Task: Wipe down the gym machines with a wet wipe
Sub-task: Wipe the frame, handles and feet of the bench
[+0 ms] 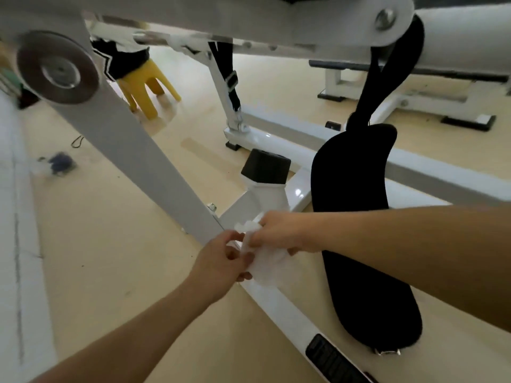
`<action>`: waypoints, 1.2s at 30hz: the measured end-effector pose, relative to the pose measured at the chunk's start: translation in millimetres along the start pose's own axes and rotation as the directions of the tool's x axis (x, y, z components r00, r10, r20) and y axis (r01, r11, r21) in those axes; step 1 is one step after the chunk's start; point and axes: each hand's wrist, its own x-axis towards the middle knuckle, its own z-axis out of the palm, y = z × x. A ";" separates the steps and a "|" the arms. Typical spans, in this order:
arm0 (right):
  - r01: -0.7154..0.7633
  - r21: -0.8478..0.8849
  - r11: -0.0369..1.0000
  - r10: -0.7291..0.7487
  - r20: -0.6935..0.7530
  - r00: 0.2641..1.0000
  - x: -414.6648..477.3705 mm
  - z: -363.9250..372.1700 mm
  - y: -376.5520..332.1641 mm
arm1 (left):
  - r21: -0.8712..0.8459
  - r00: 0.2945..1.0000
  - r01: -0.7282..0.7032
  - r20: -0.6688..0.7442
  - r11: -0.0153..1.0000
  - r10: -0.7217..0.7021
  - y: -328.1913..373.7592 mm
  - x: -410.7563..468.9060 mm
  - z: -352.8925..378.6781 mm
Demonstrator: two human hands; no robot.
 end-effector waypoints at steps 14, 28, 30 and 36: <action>0.380 0.699 0.606 -0.150 -0.369 0.917 25.7 35.2 -49.9 | 0.905 0.814 -0.131 -0.134 0.404 0.565 17.9 -28.8 -73.1; 0.111 0.742 0.662 0.011 -0.157 0.988 30.3 17.7 4.5 | 0.853 0.886 -0.208 0.372 -0.478 0.279 25.9 22.0 -38.8; 0.109 0.712 0.694 0.001 -0.152 0.988 30.9 13.8 13.8 | 0.868 0.920 -0.207 0.330 -0.451 0.213 31.4 34.6 -26.9; 0.070 0.684 0.726 0.075 -0.180 0.981 35.1 9.4 48.1 | 0.935 0.987 -0.127 0.154 -0.331 0.055 53.1 82.8 0.9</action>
